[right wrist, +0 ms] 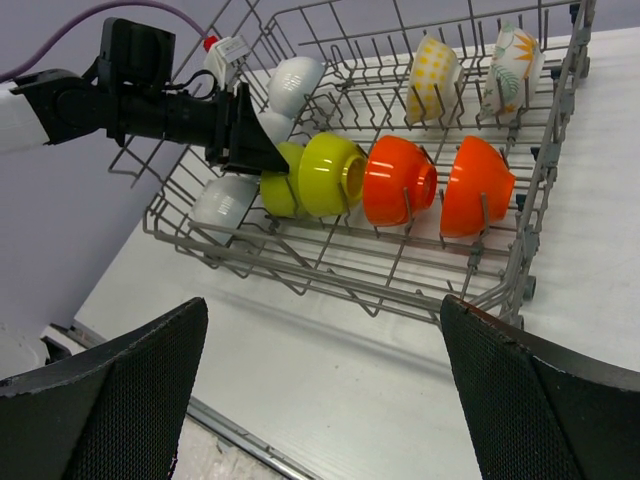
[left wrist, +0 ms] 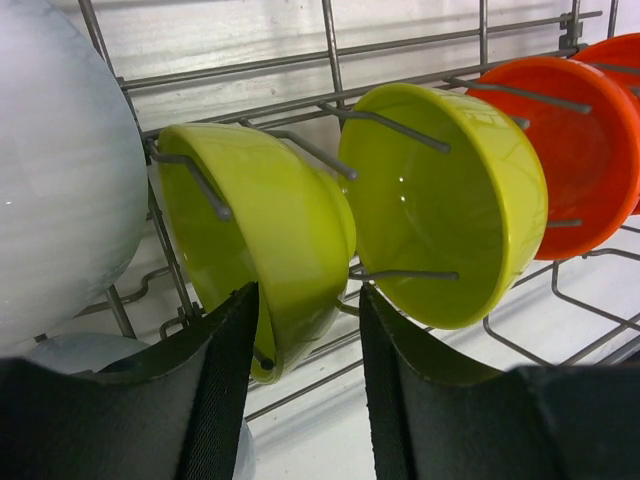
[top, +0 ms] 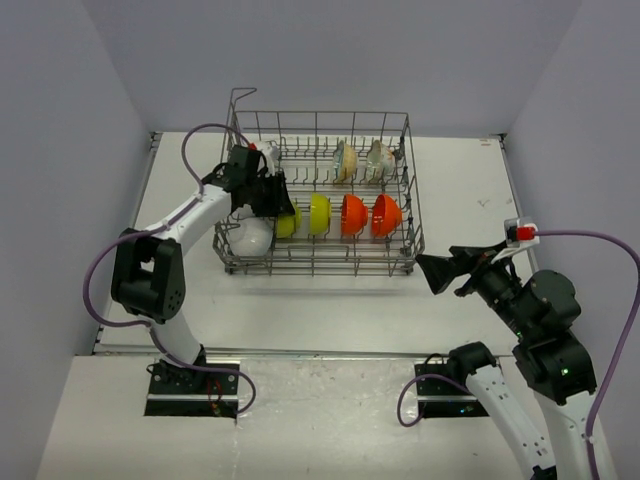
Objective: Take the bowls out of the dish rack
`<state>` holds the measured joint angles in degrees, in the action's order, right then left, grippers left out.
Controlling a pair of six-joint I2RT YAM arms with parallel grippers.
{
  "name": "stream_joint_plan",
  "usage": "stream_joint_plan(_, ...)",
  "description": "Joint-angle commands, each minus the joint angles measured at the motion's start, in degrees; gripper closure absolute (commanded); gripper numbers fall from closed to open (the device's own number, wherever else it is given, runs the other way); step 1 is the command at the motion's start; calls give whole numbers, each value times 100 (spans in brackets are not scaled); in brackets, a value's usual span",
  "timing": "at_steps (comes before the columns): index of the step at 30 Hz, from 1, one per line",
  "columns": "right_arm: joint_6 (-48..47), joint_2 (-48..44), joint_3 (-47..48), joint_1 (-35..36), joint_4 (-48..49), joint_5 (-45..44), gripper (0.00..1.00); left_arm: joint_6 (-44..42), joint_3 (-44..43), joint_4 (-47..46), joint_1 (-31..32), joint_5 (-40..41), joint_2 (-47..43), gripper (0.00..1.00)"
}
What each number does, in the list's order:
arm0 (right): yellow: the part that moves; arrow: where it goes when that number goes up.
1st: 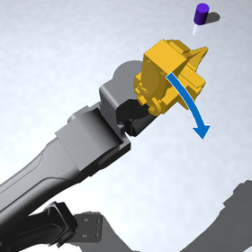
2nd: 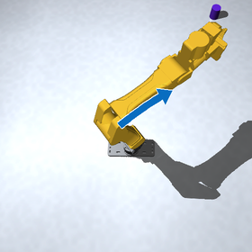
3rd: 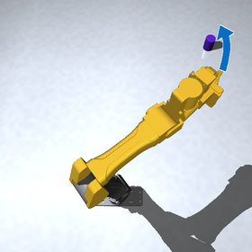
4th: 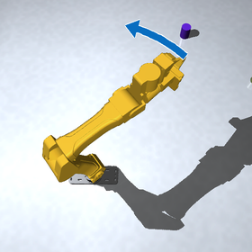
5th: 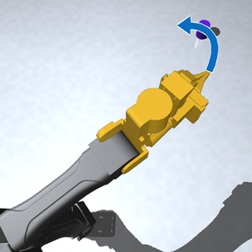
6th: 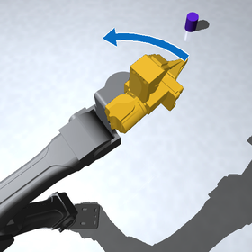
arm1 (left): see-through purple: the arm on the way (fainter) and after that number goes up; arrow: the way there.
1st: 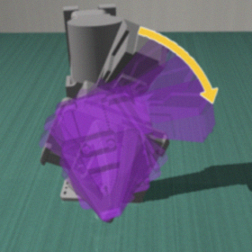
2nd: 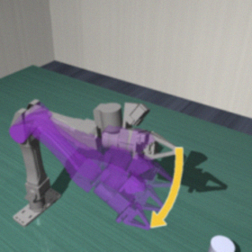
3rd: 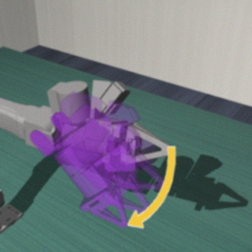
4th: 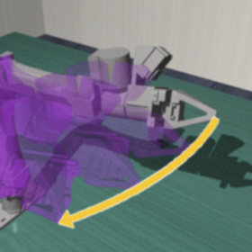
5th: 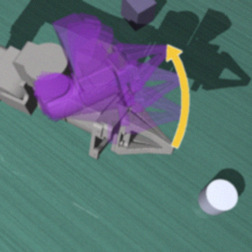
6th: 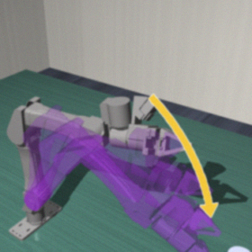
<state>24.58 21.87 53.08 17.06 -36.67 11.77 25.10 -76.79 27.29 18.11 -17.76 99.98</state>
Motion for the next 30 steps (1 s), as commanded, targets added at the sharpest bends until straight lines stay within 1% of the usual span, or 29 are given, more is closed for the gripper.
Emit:
stream_joint_plan(1,-111,160,71,-27,19,238,1,100,147,-478,-18,-254,-75,54)
stream_joint_plan(4,-111,212,80,-27,2,369,1,162,252,-645,-53,-421,-32,59)
stream_joint_plan(7,-120,257,132,-18,-25,519,1,188,323,-821,-88,-579,30,60)
stream_joint_plan(12,-111,230,176,-27,28,686,1,311,499,-1120,-132,-817,39,61)
stream_joint_plan(20,-129,213,133,-18,89,932,1,715,859,-1902,-273,-1274,109,63)
stream_joint_plan(23,-138,221,115,-18,124,1003,1,891,964,-2192,-281,-1414,109,69)
stream_joint_plan(24,-146,221,115,-18,133,1020,1,926,973,-2271,-290,-1458,118,72)
stream_joint_plan(25,-138,221,115,-18,142,1020,1,970,991,-2307,-290,-1485,126,75)
stream_joint_plan(28,-164,221,124,-27,133,1055,1,1023,1035,-2412,-290,-1546,91,79)
stream_joint_plan(30,-146,204,124,-18,142,1055,1,1049,1044,-2447,-299,-1538,83,85)
